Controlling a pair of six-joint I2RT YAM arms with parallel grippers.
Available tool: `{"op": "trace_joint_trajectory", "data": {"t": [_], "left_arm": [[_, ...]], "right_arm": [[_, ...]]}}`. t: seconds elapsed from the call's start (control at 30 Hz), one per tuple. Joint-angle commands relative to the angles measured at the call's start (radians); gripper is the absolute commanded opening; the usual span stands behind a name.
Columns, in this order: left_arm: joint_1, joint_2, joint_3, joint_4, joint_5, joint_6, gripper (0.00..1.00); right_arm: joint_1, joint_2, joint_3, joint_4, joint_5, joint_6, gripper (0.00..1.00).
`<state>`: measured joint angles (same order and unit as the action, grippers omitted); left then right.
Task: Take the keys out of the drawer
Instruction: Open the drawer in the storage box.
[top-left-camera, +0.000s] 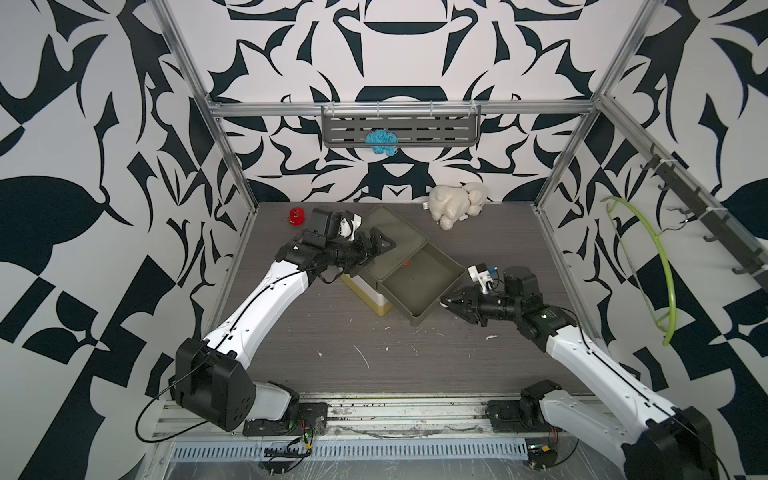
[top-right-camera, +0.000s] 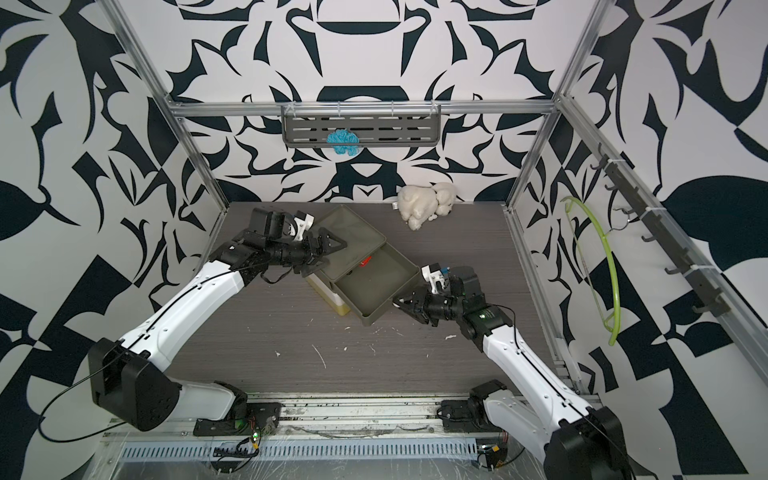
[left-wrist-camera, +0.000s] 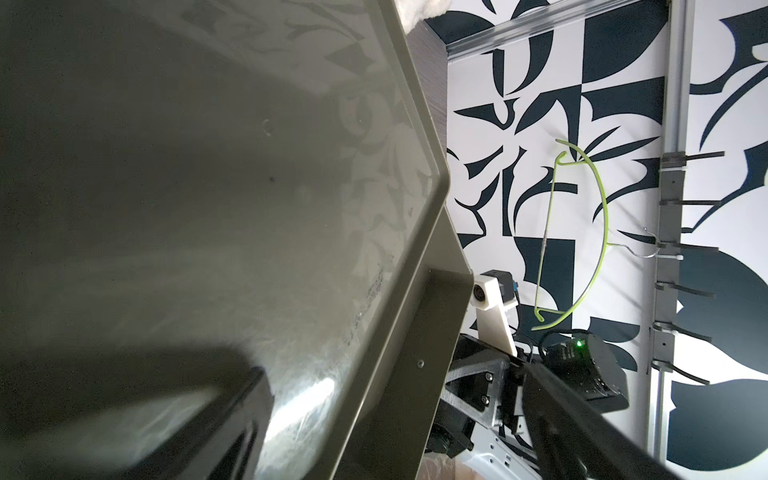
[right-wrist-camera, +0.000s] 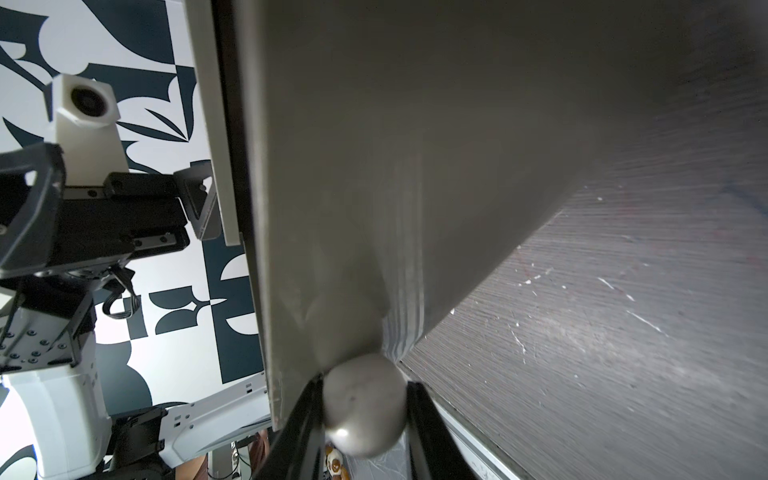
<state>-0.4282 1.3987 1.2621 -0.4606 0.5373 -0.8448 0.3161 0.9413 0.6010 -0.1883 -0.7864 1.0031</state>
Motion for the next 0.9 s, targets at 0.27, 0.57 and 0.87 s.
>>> {"op": "trace_joint_trajectory", "data": {"t": [0.27, 0.57, 0.87], "left_arm": [[0.003, 0.042, -0.008, -0.073, -0.005, 0.021, 0.99], [0.003, 0.053, 0.0, -0.078, 0.001, 0.032, 0.99], [0.003, 0.041, -0.02, -0.078, 0.004, 0.03, 0.99]], "right_arm": [[-0.043, -0.119, -0.024, -0.212, 0.01, -0.074, 0.23], [-0.054, -0.156, -0.031, -0.259, 0.016, -0.084, 0.23], [-0.054, -0.133, -0.048, -0.234, 0.044, -0.09, 0.37]]}}
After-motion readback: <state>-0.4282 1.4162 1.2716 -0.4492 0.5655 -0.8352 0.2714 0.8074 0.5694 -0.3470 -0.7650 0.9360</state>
